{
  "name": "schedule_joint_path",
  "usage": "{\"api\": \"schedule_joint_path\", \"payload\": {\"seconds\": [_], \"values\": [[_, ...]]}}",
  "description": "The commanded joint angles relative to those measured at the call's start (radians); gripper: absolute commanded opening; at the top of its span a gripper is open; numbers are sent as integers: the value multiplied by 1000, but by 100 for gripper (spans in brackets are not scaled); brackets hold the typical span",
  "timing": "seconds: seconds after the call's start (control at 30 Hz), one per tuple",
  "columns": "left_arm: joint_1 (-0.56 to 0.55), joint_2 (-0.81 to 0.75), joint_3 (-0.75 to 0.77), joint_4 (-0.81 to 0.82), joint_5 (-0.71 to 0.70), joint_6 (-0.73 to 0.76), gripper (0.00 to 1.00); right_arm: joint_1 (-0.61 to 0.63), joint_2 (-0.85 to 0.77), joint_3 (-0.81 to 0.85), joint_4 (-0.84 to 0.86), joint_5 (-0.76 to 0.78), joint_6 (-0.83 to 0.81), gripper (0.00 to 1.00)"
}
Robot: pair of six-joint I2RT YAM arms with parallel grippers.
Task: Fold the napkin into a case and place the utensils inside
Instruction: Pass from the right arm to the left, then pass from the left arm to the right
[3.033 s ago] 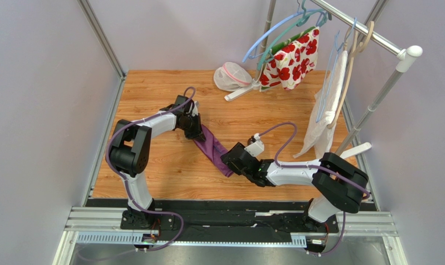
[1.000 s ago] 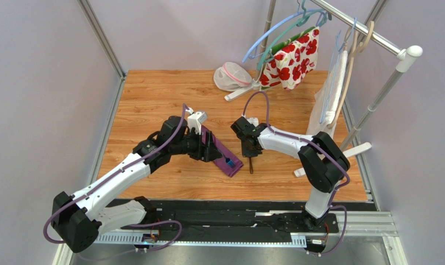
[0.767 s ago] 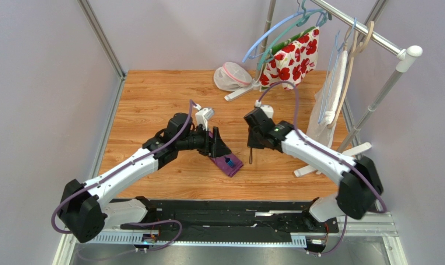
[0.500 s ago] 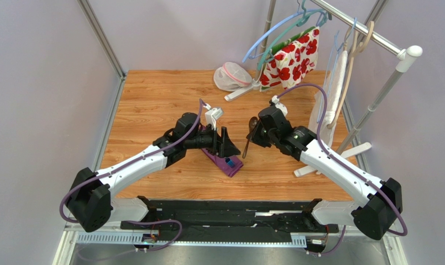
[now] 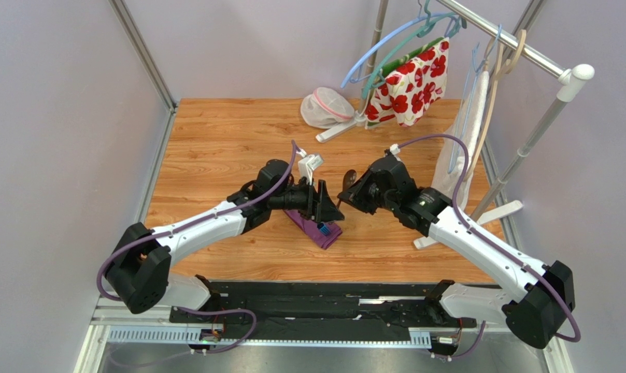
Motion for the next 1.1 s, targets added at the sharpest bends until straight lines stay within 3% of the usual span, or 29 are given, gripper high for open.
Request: {"api": "schedule_joint_path", "payload": {"seconds": [0.0, 0.07, 0.1, 0.13, 0.17, 0.23, 0.27, 0.37, 0.5, 0.53, 0.8, 1.0, 1.07], "values": [[-8, -13, 26, 34, 22, 4, 59, -1, -34, -8, 79, -68, 62, 0], [-8, -14, 51, -27, 5, 16, 25, -1, -32, -11, 96, -95, 40, 0], [-6, -16, 68, -65, -6, 37, 12, -2, -29, -3, 94, -133, 20, 4], [-6, -19, 85, -104, 8, 56, 6, -13, -27, -2, 94, -160, -7, 27], [-5, -24, 117, -183, 20, 79, 5, -17, -23, 8, 99, -188, -123, 36], [8, -25, 155, -291, 73, 155, 4, -48, -1, 79, 15, -276, -289, 45], [15, -27, 192, -419, 92, 221, 3, -54, 0, 107, -110, -268, -446, 47], [38, -57, 200, -564, 187, 313, 2, -60, -30, 132, -227, -184, -647, 47], [41, -105, 198, -718, 247, 398, 0, -77, -132, 100, -220, -258, -851, 53], [41, -111, 189, -759, 264, 410, 0, -89, -173, 88, -203, -291, -866, 56], [40, -175, 119, -736, 353, 417, 0, -93, -268, -53, -67, -499, -906, 54], [40, -171, 111, -718, 410, 421, 0, -93, -276, -71, -24, -526, -925, 45], [40, -171, 112, -721, 417, 420, 0, -93, -267, -69, -13, -549, -931, 36]]}}
